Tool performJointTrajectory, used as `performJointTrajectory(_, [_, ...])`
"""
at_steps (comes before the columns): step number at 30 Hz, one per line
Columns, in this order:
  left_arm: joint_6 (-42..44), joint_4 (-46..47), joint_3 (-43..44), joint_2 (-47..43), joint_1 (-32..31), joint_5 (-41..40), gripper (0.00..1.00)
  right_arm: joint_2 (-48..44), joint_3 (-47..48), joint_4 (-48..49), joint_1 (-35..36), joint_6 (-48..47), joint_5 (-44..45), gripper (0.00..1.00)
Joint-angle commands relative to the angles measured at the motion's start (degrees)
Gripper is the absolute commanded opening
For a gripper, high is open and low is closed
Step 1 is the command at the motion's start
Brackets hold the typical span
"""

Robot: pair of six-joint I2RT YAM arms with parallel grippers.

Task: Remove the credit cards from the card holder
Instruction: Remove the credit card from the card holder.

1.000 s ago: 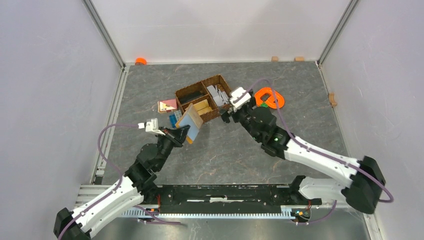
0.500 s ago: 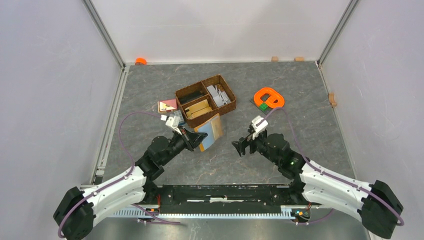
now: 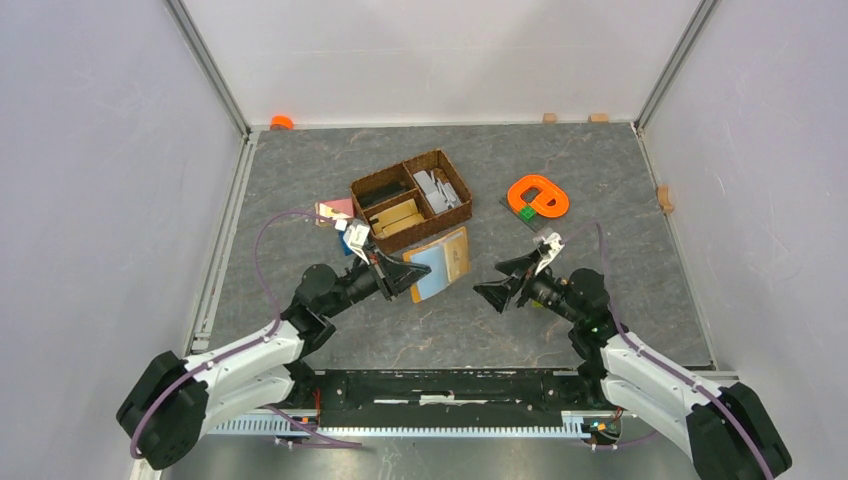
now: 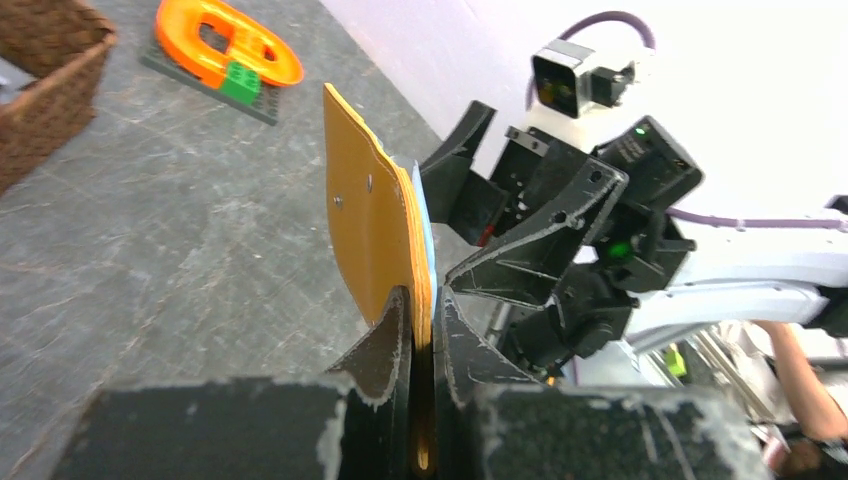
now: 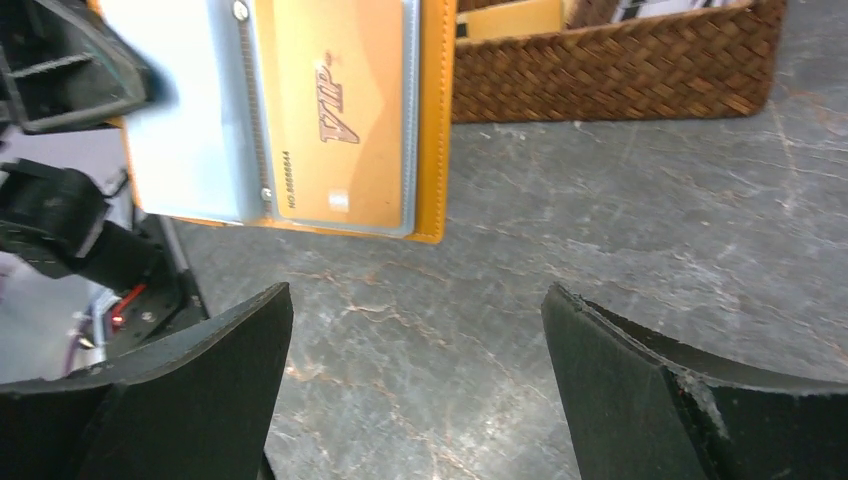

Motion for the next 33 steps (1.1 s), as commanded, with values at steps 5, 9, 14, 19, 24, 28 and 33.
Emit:
performJointTrajectory(5, [-8.1,23.2,0.7,5.5,1.2,14.3,0.02,-2.3,-5.5,24.4,-5.6,13.6,-12.4,0.98])
performJointTrajectory(9, [-11.9,31.4,0.7,9.1,1.2,18.1,0.02,-1.8,-7.0,32.0,-5.8,17.1,-15.2,0.98])
performJointTrajectory(14, [-14.5,36.2,1.6,12.5,1.2,21.1,0.02,0.3,-7.7,41.5,-5.9,22.2,-18.2,0.94])
performJointTrajectory(19, [-13.8,35.1,2.0,13.1,1.1,21.0,0.03,1.0,-7.7,44.4,-5.9,23.7,-19.0,0.60])
performJointTrajectory(24, [-12.9,33.6,2.1,12.7,1.2,20.7,0.04,3.1,-9.1,47.0,-5.9,25.0,-19.4,0.43])
performJointTrajectory(28, [-12.2,32.3,2.3,12.4,1.2,20.3,0.06,4.6,-9.4,50.2,-5.9,26.5,-20.2,0.31])
performJointTrajectory(33, [-9.0,26.8,2.1,10.1,1.2,17.5,0.18,4.8,-9.5,50.3,-5.8,26.4,-20.2,0.13])
